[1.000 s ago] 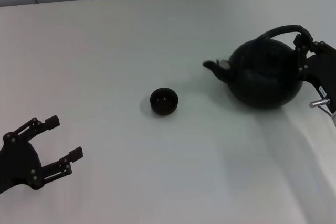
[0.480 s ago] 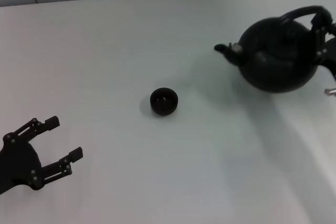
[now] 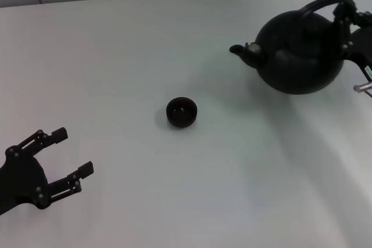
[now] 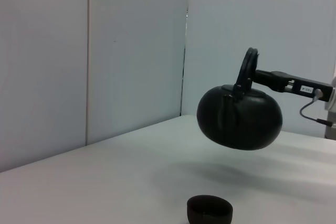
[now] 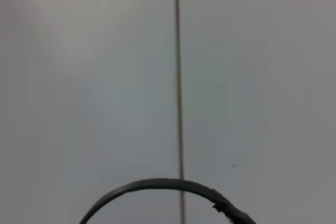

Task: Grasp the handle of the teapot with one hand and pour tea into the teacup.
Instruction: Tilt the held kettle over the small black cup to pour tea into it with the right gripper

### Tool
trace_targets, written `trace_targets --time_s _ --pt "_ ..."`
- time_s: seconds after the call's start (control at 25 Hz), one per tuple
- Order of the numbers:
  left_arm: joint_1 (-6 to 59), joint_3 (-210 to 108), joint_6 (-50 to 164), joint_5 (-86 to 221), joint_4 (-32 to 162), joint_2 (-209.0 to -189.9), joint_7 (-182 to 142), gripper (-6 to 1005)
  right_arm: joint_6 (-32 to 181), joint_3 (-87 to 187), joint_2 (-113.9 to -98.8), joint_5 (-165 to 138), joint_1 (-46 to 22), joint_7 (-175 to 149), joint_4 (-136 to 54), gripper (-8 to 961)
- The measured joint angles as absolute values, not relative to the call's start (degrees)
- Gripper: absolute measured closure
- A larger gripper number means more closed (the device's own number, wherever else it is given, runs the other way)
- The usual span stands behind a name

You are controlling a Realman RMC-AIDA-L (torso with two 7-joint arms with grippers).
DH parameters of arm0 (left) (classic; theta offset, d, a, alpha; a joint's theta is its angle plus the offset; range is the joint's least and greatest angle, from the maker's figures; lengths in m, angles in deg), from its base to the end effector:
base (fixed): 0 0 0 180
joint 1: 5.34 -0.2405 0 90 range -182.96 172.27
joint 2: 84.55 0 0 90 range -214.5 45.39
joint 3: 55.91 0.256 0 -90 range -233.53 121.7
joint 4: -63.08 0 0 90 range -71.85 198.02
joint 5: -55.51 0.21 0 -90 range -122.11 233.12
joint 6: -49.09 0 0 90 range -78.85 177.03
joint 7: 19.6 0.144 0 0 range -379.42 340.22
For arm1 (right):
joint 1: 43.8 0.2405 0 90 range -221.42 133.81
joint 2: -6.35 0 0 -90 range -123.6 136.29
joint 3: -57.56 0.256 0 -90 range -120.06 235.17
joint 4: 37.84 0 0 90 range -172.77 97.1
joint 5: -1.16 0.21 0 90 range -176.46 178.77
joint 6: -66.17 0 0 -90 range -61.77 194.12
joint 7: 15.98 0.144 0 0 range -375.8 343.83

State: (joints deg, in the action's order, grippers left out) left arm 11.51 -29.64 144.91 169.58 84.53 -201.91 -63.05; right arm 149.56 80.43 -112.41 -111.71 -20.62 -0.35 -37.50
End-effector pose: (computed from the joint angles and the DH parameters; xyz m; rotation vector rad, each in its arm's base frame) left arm -0.3354 0.2320 -0.0084 -2.5085 -0.3971 -0.8188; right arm 0.3316 0.2981 0.0074 -1.6443 0.3953 0.8252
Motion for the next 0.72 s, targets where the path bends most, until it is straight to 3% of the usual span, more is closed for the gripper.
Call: trace_targets --time_s 0.72 --pt "11.48 -29.63 145.08 169.58 84.53 -202.06 -62.93 135 141.14 64.18 -112.01 -113.57 -8.56 11.91 -47.22 875"
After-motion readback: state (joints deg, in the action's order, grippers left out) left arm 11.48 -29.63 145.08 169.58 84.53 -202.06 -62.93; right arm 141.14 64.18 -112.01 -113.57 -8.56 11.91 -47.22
